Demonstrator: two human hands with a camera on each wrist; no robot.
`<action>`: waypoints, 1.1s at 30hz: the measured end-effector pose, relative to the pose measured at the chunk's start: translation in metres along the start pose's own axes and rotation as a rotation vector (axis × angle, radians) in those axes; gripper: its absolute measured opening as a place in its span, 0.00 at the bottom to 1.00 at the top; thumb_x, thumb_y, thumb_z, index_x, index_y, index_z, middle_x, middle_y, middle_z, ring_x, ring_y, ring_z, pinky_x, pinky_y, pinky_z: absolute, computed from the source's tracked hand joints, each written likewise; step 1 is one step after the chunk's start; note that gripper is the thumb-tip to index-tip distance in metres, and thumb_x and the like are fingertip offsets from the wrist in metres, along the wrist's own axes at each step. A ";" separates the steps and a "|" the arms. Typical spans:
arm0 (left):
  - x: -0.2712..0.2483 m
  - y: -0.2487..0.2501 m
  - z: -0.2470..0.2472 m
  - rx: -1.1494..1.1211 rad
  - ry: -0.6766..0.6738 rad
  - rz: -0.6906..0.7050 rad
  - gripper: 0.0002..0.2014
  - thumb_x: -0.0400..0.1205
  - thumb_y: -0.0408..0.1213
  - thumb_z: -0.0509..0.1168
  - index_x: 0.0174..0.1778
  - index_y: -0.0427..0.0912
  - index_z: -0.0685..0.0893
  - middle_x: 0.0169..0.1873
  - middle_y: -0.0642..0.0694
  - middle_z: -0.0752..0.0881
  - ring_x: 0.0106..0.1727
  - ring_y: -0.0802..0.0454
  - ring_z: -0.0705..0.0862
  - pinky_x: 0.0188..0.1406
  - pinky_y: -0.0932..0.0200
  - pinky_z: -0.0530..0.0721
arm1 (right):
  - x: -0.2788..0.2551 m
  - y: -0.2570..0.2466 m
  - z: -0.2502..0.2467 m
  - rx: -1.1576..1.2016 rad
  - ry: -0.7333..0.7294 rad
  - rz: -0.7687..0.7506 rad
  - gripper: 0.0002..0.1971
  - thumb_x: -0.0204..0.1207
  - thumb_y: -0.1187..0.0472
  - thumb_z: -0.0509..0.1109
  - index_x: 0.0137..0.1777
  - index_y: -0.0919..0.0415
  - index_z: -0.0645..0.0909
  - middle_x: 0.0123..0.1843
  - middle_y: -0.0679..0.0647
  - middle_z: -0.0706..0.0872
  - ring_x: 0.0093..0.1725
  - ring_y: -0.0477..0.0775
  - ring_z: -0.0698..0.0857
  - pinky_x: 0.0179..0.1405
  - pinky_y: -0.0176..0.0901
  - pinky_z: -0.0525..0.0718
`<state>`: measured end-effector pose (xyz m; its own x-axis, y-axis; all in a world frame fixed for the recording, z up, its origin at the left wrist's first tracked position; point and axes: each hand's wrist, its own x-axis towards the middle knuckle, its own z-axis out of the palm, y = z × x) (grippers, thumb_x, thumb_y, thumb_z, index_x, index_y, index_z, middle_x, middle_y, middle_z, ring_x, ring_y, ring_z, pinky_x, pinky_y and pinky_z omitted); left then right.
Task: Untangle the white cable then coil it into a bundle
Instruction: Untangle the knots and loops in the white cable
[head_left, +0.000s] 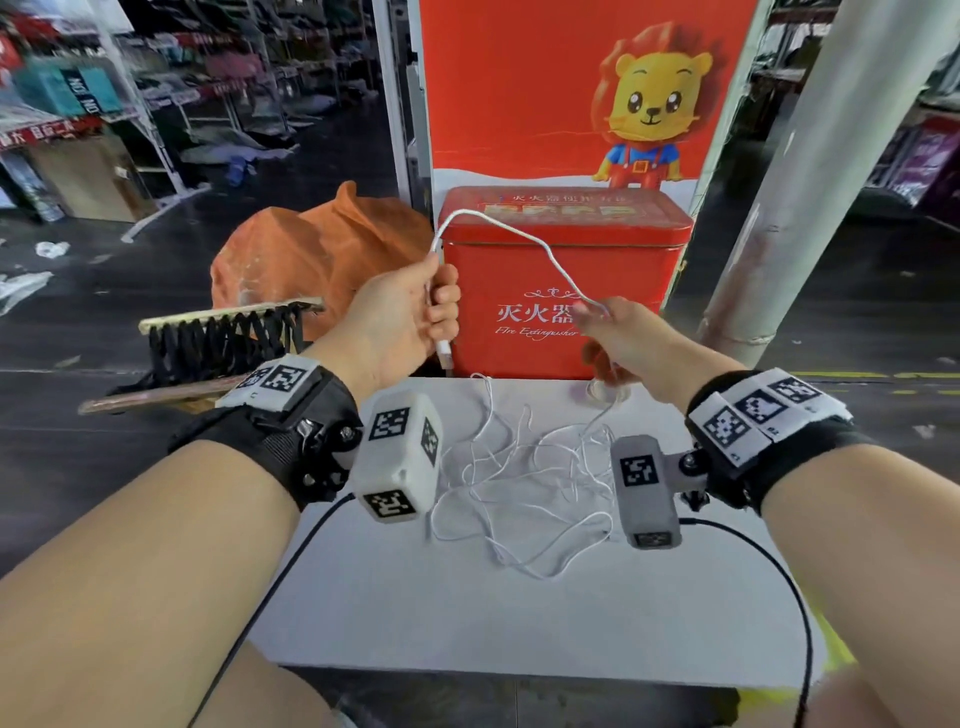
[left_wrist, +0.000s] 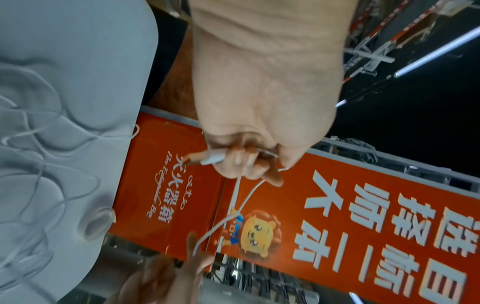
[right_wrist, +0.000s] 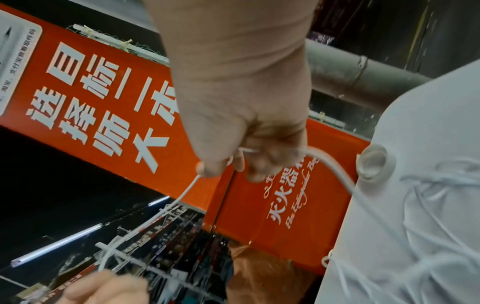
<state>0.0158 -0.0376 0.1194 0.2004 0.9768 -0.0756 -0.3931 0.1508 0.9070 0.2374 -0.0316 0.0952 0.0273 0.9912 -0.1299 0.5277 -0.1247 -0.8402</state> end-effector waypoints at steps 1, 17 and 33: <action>-0.002 0.001 0.004 -0.015 -0.042 -0.017 0.18 0.88 0.46 0.51 0.36 0.41 0.74 0.26 0.51 0.69 0.22 0.59 0.64 0.18 0.68 0.64 | -0.001 -0.002 0.003 -0.036 0.002 -0.039 0.14 0.84 0.45 0.54 0.60 0.54 0.69 0.32 0.54 0.77 0.24 0.49 0.72 0.21 0.36 0.71; -0.006 -0.003 -0.044 0.473 0.282 0.006 0.23 0.89 0.50 0.47 0.31 0.44 0.70 0.47 0.44 0.87 0.59 0.45 0.85 0.62 0.49 0.78 | -0.004 0.013 -0.007 -0.315 -0.155 -0.330 0.04 0.78 0.58 0.71 0.49 0.54 0.87 0.32 0.44 0.84 0.26 0.35 0.78 0.27 0.19 0.73; -0.011 -0.026 0.032 0.656 -0.197 -0.462 0.25 0.83 0.66 0.45 0.36 0.48 0.69 0.17 0.54 0.57 0.15 0.60 0.54 0.12 0.69 0.52 | 0.001 -0.005 0.018 -0.380 0.019 -0.564 0.16 0.74 0.51 0.73 0.43 0.67 0.83 0.35 0.51 0.80 0.29 0.40 0.73 0.28 0.30 0.68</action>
<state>0.0529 -0.0574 0.1098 0.3906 0.7843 -0.4820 0.3597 0.3520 0.8641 0.2194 -0.0309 0.0903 -0.3264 0.9010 0.2859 0.7270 0.4326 -0.5333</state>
